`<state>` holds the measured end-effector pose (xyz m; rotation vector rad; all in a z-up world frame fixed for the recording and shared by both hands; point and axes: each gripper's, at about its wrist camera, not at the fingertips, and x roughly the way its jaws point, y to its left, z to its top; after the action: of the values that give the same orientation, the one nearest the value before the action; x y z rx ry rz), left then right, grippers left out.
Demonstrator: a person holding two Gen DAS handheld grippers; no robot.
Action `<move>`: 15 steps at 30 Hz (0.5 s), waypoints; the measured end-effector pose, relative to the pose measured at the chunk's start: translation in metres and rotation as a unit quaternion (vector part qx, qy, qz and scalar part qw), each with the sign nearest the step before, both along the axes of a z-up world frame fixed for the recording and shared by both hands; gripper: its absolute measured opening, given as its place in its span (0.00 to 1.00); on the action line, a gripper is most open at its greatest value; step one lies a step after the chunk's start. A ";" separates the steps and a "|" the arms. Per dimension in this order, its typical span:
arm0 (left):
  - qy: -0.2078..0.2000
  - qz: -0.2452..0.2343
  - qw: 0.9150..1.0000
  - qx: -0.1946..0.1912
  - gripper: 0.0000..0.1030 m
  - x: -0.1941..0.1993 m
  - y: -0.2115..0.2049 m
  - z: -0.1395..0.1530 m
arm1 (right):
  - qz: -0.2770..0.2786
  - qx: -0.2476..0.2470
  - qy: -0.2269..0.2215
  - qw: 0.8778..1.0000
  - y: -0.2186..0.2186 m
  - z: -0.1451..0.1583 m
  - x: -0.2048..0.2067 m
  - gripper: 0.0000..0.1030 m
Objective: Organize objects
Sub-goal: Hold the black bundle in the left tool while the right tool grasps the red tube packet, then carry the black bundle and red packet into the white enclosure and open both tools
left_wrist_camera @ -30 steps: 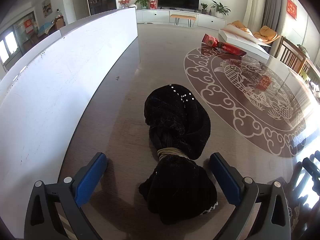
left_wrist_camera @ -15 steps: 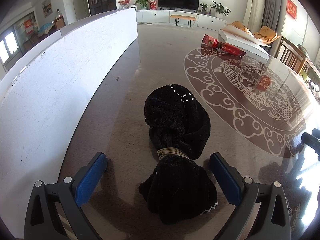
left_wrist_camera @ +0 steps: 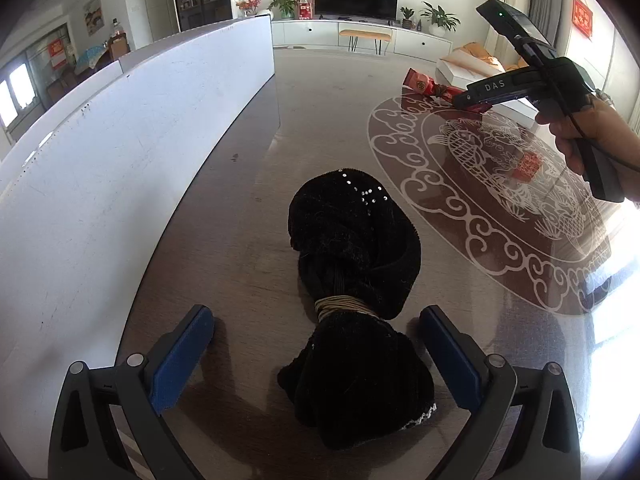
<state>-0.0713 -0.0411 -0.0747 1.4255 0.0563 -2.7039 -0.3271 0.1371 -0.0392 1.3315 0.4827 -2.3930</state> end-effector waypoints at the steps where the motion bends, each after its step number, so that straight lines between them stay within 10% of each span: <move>1: 0.000 0.000 1.000 0.000 1.00 0.000 0.000 0.000 | 0.002 0.005 0.001 1.000 -0.006 -0.002 -0.008 0.72; 5: 0.000 -0.001 1.000 0.001 1.00 -0.001 0.000 0.000 | 0.003 -0.004 -0.017 1.000 -0.015 -0.011 -0.032 0.67; 10: 0.000 -0.001 1.000 0.001 1.00 -0.001 0.000 0.000 | 0.017 -0.028 -0.030 0.999 -0.026 -0.011 -0.026 0.22; 15: 0.000 -0.002 1.000 0.001 1.00 -0.001 0.000 0.000 | 0.022 -0.043 -0.024 0.999 -0.030 -0.007 0.025 0.21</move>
<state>-0.0719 -0.0412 -0.0749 1.4272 0.0571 -2.7073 -0.3024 0.1069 -0.0464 1.3244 0.3865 -2.3139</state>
